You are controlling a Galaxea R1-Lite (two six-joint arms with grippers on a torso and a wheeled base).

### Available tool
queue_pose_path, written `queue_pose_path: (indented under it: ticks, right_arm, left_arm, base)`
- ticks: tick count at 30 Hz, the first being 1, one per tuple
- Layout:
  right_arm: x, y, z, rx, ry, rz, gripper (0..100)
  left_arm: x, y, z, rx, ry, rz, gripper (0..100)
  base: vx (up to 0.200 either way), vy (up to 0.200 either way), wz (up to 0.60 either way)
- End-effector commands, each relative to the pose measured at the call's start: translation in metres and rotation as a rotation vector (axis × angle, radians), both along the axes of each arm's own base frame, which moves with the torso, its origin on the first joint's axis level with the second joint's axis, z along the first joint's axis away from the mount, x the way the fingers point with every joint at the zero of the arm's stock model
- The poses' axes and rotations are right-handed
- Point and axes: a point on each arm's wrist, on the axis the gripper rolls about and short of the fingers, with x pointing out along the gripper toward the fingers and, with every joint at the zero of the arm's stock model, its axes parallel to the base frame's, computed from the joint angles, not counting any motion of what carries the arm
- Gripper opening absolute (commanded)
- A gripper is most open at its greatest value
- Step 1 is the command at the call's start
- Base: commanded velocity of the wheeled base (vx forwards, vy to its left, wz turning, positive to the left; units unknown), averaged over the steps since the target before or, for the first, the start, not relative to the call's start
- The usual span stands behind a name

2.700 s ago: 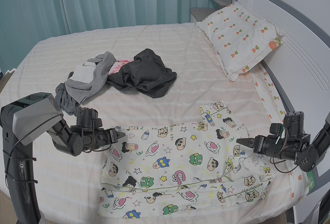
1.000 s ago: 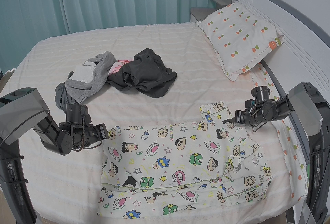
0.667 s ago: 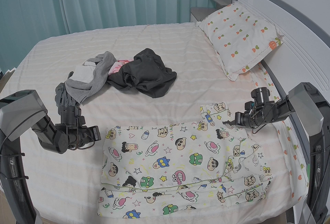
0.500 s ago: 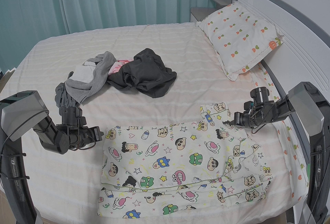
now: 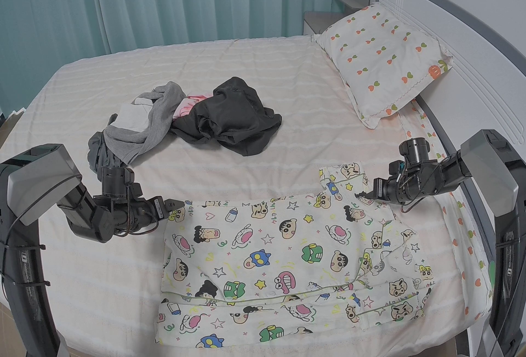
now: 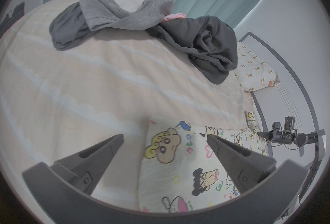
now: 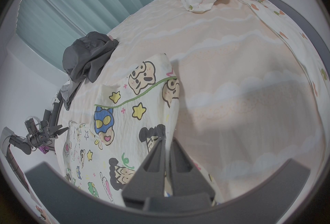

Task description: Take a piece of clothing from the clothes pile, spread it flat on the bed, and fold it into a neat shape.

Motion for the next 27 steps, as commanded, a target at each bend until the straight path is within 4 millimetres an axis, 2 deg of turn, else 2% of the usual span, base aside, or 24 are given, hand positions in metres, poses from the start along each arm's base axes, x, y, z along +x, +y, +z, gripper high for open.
queue_pose_path:
  ticks: [1, 11, 16, 22, 23, 27]
  right_arm:
    - [-0.002, 0.001, 0.003, 0.001, -0.004, 0.006, 0]
    - [-0.002, 0.001, 0.005, -0.001, -0.007, 0.004, 0]
    - [-0.003, 0.002, 0.007, -0.002, -0.009, 0.006, 0]
    - [-0.004, 0.003, 0.01, -0.001, -0.013, 0.009, 0]
    - [-0.004, 0.003, 0.01, -0.001, -0.012, 0.009, 0]
    - [-0.004, 0.004, 0.009, 0.001, -0.01, 0.01, 0]
  left_arm:
    - [0.009, -0.01, -0.004, -0.015, -0.009, -0.021, 100]
    - [0.026, -0.022, -0.024, -0.021, -0.003, -0.045, 100]
    - [0.029, -0.037, -0.02, -0.09, 0.003, -0.032, 100]
    - [0.029, -0.043, -0.017, -0.102, -0.004, -0.038, 100]
    - [0.028, -0.042, -0.018, -0.102, 0.002, -0.038, 0]
    - [0.027, -0.043, -0.019, -0.101, 0.007, -0.039, 0]
  base:
    - [0.0, 0.0, 0.0]
    - [0.0, 0.0, 0.0]
    - [0.0, 0.0, 0.0]
    - [0.0, 0.0, 0.0]
    - [0.0, 0.0, 0.0]
    - [0.0, 0.0, 0.0]
